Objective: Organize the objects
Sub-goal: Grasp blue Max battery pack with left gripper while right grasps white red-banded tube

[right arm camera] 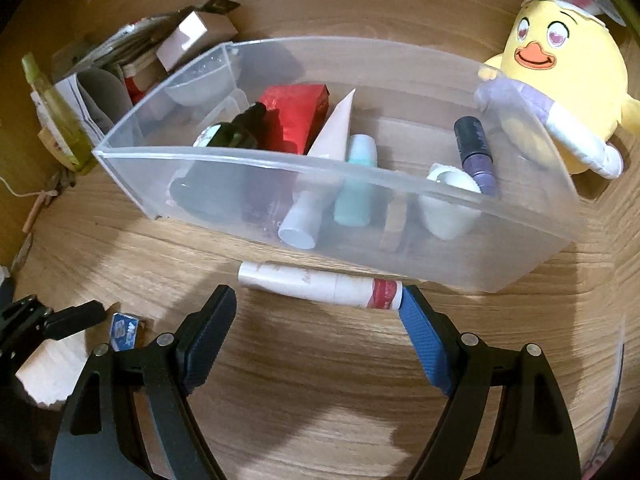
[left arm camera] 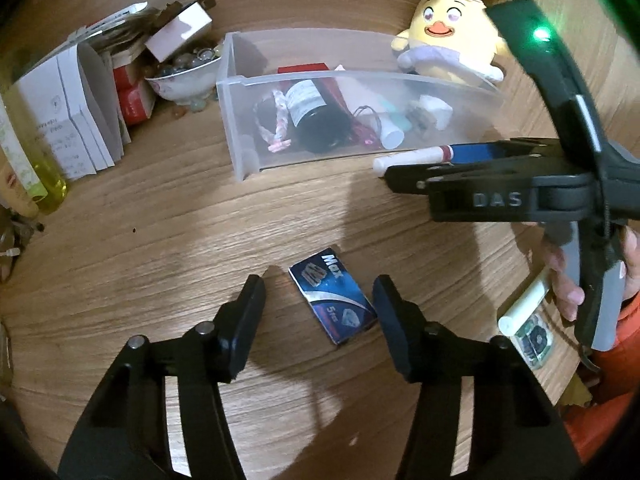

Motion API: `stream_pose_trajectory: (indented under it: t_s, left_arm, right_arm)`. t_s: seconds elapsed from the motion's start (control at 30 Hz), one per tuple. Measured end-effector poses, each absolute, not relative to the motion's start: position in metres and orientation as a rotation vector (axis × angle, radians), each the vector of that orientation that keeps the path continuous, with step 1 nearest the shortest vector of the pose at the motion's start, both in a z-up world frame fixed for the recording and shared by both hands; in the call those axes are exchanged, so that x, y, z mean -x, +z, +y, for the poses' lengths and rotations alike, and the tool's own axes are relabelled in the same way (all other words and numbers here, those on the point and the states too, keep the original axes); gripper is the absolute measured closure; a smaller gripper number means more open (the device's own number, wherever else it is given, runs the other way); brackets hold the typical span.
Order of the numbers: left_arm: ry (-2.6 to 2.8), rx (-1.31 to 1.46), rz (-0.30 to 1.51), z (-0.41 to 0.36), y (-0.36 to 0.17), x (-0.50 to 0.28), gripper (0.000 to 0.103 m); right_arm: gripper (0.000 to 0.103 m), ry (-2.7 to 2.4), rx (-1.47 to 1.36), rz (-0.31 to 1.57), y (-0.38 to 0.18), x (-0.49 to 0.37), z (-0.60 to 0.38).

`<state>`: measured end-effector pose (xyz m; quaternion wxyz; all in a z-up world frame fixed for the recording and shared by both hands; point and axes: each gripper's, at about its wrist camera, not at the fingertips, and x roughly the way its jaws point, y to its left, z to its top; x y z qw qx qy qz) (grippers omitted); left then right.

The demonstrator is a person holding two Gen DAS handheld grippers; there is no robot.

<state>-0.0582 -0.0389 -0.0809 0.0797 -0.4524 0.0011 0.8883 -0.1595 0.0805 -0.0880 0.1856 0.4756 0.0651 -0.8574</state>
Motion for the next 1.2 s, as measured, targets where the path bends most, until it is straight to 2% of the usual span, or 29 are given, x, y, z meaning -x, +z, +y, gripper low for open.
stream_pose_trajectory:
  t_s: [0.13,0.3,0.87,0.9,0.93,0.97,1.2]
  left_arm:
    - [2.644,1.333,-0.005,-0.042,-0.081,0.055,0.065]
    - [2.640,1.320,-0.041,-0.050,-0.080,0.052,0.076]
    - [2.723,1.258,-0.166,-0.070,-0.066,0.053,0.078]
    - [2.731,1.248,-0.175,-0.071,-0.063,0.053,0.079]
    - [2.740,1.237,-0.181,-0.071,-0.060,0.053,0.091]
    - [2.742,1.230,-0.186,-0.073,-0.057,0.054,0.096]
    - [2.749,1.212,-0.163,-0.068,-0.045,0.055,0.096]
  right_arm:
    - [0.018,-2.451,-1.342,0.222,-0.091,0.159,0.073]
    - [0.017,-2.482,-1.352,0.249,-0.092,0.160,0.065]
    - [0.020,-2.466,-1.335,0.187,-0.086,0.153,0.076]
    - [0.020,-2.465,-1.321,0.187,-0.083,0.151,0.078]
    - [0.020,-2.464,-1.309,0.189,-0.083,0.150,0.079]
    - [0.020,-2.467,-1.292,0.192,-0.080,0.146,0.081]
    - [0.020,-2.472,-1.199,0.193,-0.061,0.127,0.088]
